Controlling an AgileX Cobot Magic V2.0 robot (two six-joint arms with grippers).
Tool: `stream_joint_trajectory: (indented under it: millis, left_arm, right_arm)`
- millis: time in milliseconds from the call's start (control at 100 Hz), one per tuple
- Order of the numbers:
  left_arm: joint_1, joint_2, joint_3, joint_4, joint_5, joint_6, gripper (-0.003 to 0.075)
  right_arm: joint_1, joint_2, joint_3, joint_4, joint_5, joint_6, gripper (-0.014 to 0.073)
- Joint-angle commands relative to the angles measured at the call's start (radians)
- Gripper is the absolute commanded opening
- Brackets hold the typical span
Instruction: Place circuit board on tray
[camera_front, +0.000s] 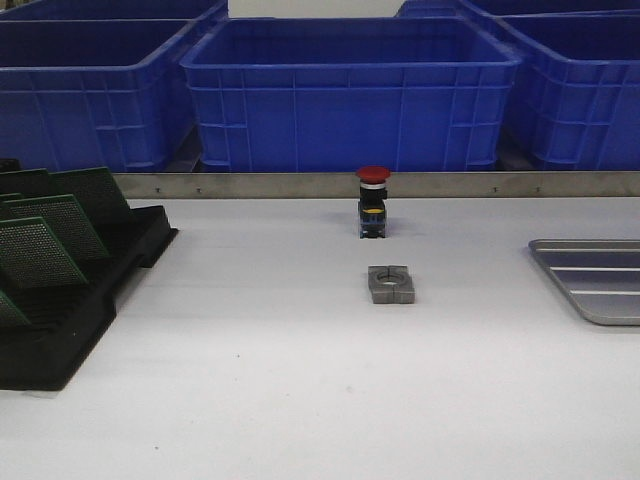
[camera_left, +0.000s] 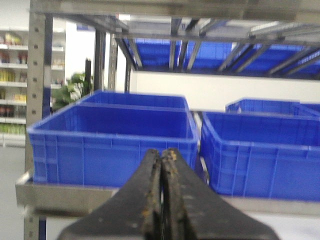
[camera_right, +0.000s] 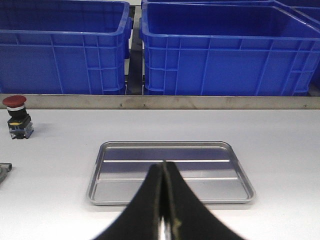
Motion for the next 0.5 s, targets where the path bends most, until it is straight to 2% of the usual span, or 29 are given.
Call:
stream_joint_trajectory:
  millis: [0,90,270,490]
  left_arm:
    - [-0.004,-0.023,-0.079,-0.005,0.065,-0.009,-0.002]
    - [-0.004,0.009,-0.177,-0.005,0.235,-0.009,-0.002]
    - [-0.004,0.135,-0.356,-0.005,0.483,-0.009,-0.002]
    - [-0.004,0.355,-0.498,-0.005,0.637,-0.009,-0.002]
  right_arm:
    - [-0.003,-0.025,-0.011,-0.002,-0.075,-0.006,-0.0113]
    - [-0.003,-0.025,-0.011,-0.002,-0.075,-0.006,-0.0113]
    - [-0.003,-0.025,-0.011,-0.002,-0.075,-0.006,-0.0113]
    - [-0.003,-0.025,-0.011,-0.002,-0.075,-0.006,-0.0113]
